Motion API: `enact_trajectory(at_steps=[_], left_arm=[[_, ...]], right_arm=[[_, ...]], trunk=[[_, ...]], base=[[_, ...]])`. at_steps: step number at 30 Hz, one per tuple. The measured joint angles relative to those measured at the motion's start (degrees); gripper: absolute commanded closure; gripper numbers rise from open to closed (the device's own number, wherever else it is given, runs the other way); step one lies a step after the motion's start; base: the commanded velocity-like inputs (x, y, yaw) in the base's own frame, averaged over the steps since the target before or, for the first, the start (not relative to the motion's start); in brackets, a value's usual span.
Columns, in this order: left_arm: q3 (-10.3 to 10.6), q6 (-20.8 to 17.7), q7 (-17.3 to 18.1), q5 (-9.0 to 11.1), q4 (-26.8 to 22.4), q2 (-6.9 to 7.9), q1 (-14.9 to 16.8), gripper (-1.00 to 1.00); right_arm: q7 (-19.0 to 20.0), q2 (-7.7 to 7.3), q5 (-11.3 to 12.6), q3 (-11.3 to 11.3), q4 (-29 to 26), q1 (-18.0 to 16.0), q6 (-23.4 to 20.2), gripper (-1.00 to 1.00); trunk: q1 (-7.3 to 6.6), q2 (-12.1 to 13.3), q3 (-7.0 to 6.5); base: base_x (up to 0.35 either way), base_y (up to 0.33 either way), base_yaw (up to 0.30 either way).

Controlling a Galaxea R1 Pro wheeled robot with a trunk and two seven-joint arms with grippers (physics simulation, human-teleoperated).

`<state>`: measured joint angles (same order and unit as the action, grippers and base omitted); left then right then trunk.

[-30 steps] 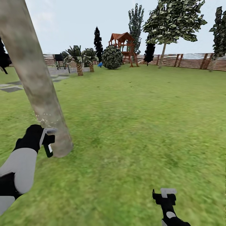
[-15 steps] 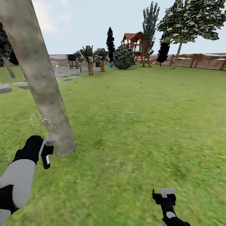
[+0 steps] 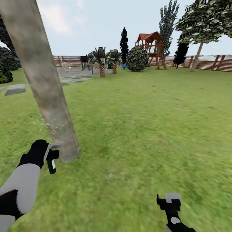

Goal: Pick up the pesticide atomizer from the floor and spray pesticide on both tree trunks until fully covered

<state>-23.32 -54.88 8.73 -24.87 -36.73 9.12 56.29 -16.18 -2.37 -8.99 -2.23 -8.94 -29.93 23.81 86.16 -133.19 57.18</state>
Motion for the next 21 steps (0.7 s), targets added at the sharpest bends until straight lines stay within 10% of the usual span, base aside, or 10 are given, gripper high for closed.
enact_trajectory(at_steps=[12, 21], left_arm=[[-0.08, 4.30, -0.34, 0.08, 0.08, -0.01, -8.85, 1.00], [-0.27, 5.47, -0.37, 0.12, -0.44, -0.03, -9.57, 1.00]], right_arm=[[0.01, 0.05, 0.00, 0.01, 0.01, 0.00, 0.00, -1.00], [-0.08, 0.07, 0.00, 0.08, 0.04, 0.00, 0.01, -1.00]], trunk=[[0.03, 0.00, 0.01], [0.00, 0.00, 0.00]], base=[[0.115, -0.080, 0.039], [0.201, -0.163, 0.119]])
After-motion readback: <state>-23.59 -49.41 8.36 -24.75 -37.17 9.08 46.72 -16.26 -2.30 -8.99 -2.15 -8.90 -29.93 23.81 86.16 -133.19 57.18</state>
